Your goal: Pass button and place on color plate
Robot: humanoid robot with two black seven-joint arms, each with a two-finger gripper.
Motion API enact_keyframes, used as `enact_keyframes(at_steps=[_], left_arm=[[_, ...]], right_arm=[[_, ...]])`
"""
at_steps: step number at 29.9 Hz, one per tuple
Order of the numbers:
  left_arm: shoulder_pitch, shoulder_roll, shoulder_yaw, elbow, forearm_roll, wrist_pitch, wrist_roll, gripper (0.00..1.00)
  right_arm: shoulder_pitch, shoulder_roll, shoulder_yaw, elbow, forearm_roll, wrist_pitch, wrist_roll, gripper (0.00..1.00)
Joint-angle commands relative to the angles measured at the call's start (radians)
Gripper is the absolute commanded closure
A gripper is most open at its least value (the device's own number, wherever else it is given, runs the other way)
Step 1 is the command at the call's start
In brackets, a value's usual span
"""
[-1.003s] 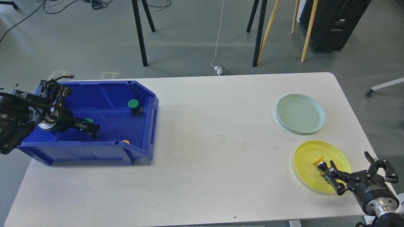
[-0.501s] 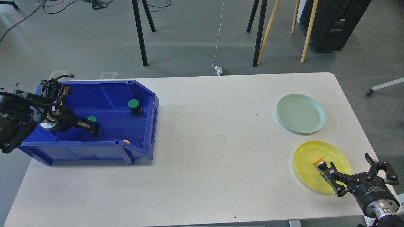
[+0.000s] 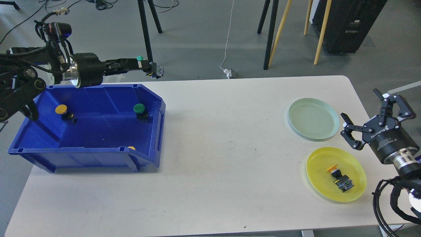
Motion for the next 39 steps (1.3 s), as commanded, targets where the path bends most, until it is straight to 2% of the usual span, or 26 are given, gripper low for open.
enact_keyframes(at_steps=[1,4,6,10,15,20,24,33,36,39], left_arm=[[0.005,-0.082,-0.042,-0.009,-0.141,0.0,0.0,0.93],[0.003,-0.153,-0.045,-0.006,-0.233,0.0,0.0,0.93],[0.005,-0.192,-0.045,0.002,-0.259,0.0,0.0,0.93],[0.009,-0.254,-0.045,0.052,-0.261,0.0,0.0,0.93],[0.009,-0.312,-0.047,0.094,-0.262,0.0,0.0,0.92],[0.011,-0.328,-0.048,0.097,-0.264,0.0,0.0,0.92],[0.008,-0.337,-0.048,0.103,-0.264,0.0,0.0,0.92],[0.012,-0.32,-0.047,0.103,-0.304,0.0,0.0,0.92],[0.012,-0.315,-0.047,0.103,-0.305,0.0,0.0,0.92],[0.012,-0.305,-0.048,0.103,-0.305,0.0,0.0,0.92]], right_arm=[[0.306,0.007,-0.284,-0.088,-0.085,-0.003,0.009,0.0],[0.549,0.047,-0.544,-0.18,-0.082,-0.006,0.026,0.0],[0.632,0.131,-0.615,-0.234,-0.081,-0.005,0.031,0.0],[0.678,0.242,-0.634,-0.331,-0.07,-0.009,0.032,0.0],[0.716,0.299,-0.645,-0.362,-0.052,-0.006,0.037,0.0],[0.77,0.305,-0.646,-0.362,0.032,0.001,0.06,0.0],[0.816,0.313,-0.663,-0.374,0.045,0.017,0.06,0.0],[0.896,0.444,-0.762,-0.452,0.048,0.018,0.06,0.02],[0.896,0.472,-0.757,-0.451,0.049,0.018,0.06,0.06],[0.896,0.471,-0.748,-0.449,0.05,0.015,0.062,0.21]])
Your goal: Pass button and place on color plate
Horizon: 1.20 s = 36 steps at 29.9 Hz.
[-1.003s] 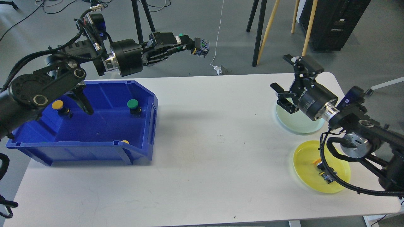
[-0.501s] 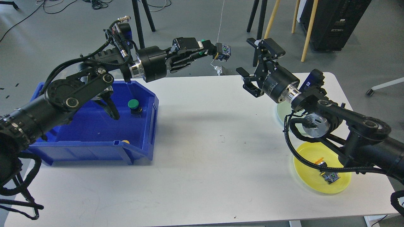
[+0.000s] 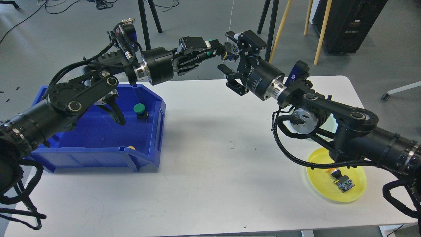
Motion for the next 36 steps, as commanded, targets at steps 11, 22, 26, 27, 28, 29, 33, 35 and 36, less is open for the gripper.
enact_keyframes(at_steps=[11,22,26,27,28,29,33,35,36], left_arm=[[0.014,0.018,-0.014,0.001,-0.002,0.0,0.0,0.92],[0.023,0.023,-0.017,0.0,-0.06,0.0,0.0,0.18],[0.023,0.031,-0.017,0.0,-0.093,0.0,0.0,0.13],[0.023,0.032,-0.018,0.0,-0.097,0.0,0.0,0.12],[0.023,0.032,-0.023,0.0,-0.103,0.0,0.0,0.12],[0.023,0.032,-0.031,-0.002,-0.11,0.0,0.0,0.11],[0.025,0.034,-0.049,-0.003,-0.114,0.0,0.0,0.11],[0.025,0.038,-0.049,-0.003,-0.116,0.0,0.0,0.11],[0.025,0.038,-0.049,-0.003,-0.116,0.0,0.0,0.11]], right_arm=[[-0.006,-0.003,0.028,0.001,-0.004,-0.005,0.001,0.74],[-0.016,-0.003,0.055,0.003,-0.001,-0.06,0.0,1.0],[-0.07,0.004,0.11,-0.035,0.019,-0.132,-0.008,1.0],[-0.097,0.008,0.143,-0.058,0.046,-0.159,-0.009,1.0],[-0.134,0.015,0.186,-0.078,0.089,-0.187,-0.012,1.0],[-0.174,0.026,0.237,-0.097,0.147,-0.219,-0.016,1.0],[-0.278,0.046,0.37,-0.161,0.37,-0.421,-0.029,1.0],[-0.323,0.041,0.39,-0.18,0.408,-0.483,-0.031,1.0],[-0.341,0.037,0.394,-0.181,0.418,-0.506,-0.032,0.99]])
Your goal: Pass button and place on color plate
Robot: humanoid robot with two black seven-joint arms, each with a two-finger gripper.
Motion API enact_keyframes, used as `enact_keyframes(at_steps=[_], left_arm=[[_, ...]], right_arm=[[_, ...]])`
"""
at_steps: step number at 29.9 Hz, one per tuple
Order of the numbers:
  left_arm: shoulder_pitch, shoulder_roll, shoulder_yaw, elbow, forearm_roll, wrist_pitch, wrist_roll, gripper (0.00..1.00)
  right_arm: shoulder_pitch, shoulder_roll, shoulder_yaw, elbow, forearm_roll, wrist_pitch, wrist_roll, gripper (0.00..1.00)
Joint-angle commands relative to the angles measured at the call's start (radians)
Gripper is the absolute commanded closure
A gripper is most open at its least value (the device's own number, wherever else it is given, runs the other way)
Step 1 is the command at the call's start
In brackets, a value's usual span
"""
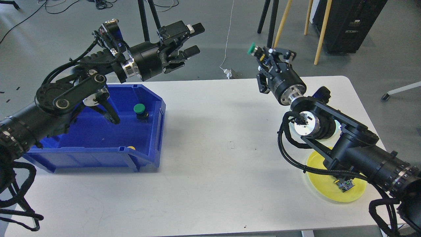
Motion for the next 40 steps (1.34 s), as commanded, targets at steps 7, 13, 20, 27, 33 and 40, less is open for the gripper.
enact_keyframes(at_steps=[7,13,20,27,33,40], left_arm=[[0.024,0.003,-0.003,-0.003,-0.002,0.0,0.0,0.11],[0.033,0.027,-0.003,-0.006,-0.037,0.0,0.0,0.11],[0.042,0.072,-0.003,0.014,-0.138,0.0,0.0,0.08],[0.045,0.073,-0.002,0.139,-0.277,0.0,0.0,0.03],[0.053,0.065,-0.003,0.212,-0.325,0.0,0.0,0.01],[0.053,0.053,-0.012,0.212,-0.333,0.0,0.0,0.01]], right_arm=[[-0.081,-0.017,0.036,-0.044,0.06,-0.157,-0.044,0.84],[-0.084,-0.023,0.079,-0.044,0.06,-0.157,-0.044,0.0],[-0.063,-0.057,0.087,-0.024,0.048,-0.157,-0.047,0.0],[0.002,-0.183,0.051,0.134,-0.207,0.251,-0.055,0.0],[0.12,-0.232,-0.056,0.139,-0.283,0.631,-0.03,0.0],[0.171,-0.247,-0.078,0.128,-0.274,0.821,-0.023,0.01]])
